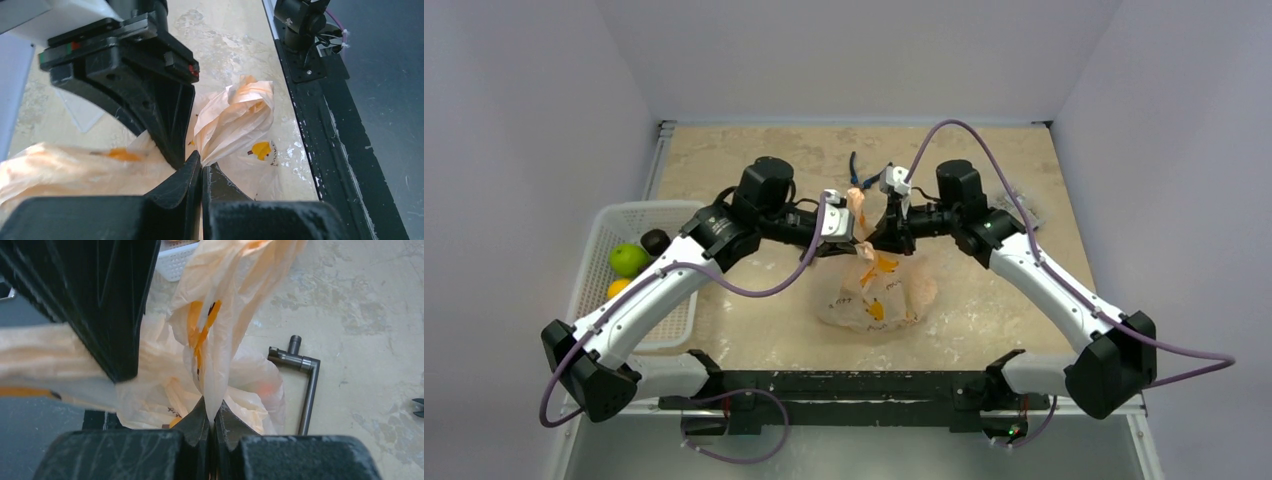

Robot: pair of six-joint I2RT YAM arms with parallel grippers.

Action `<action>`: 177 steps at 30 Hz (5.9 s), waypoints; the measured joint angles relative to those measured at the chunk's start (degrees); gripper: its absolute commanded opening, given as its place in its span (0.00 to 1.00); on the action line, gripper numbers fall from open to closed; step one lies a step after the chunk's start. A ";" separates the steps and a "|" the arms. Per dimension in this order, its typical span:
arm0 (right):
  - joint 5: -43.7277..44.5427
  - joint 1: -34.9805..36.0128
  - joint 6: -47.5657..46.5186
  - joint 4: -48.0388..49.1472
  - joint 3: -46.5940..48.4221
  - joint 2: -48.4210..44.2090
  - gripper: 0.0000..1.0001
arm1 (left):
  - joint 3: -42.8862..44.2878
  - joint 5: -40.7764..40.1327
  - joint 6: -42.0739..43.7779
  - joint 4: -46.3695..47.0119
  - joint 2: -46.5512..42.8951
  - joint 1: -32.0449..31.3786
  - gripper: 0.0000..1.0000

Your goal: Place the fake fruits into the plastic bag and tie a complex knot

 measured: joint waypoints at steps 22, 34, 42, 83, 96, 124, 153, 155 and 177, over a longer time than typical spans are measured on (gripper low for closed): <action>0.07 2.03 -8.98 -8.59 -0.44 -4.31 0.64 | 2.40 -4.35 2.78 -0.11 4.87 -1.81 0.00; -0.02 3.65 -4.02 -2.56 -2.27 -4.11 0.19 | 4.92 -6.12 0.85 0.74 7.93 -3.91 0.12; 0.13 3.76 -5.31 -3.82 -3.02 -4.37 0.02 | 7.06 -1.77 -0.11 -4.11 5.70 -1.29 0.55; -2.86 3.85 -33.73 -19.02 0.46 -3.34 0.00 | 38.14 22.47 -22.75 -21.40 32.39 6.88 0.43; -2.69 3.61 -29.88 -15.04 -1.70 -5.68 0.00 | 36.28 19.98 -20.00 -25.07 27.26 10.43 0.00; 0.92 0.79 20.06 9.99 -14.56 -10.84 0.00 | -16.70 -28.79 -12.79 19.91 1.42 -18.73 0.00; -1.70 -8.92 -6.71 -16.28 0.37 -14.16 0.77 | -24.50 -39.98 -4.59 28.72 0.42 -18.12 0.00; -1.11 -8.92 -7.34 -16.22 -1.68 -17.18 0.83 | -24.50 -39.23 -5.40 28.74 0.42 -17.73 0.00; -1.88 -8.35 -12.55 -3.82 -13.81 -6.01 0.00 | -22.16 -36.72 -9.79 27.61 1.79 -16.24 0.00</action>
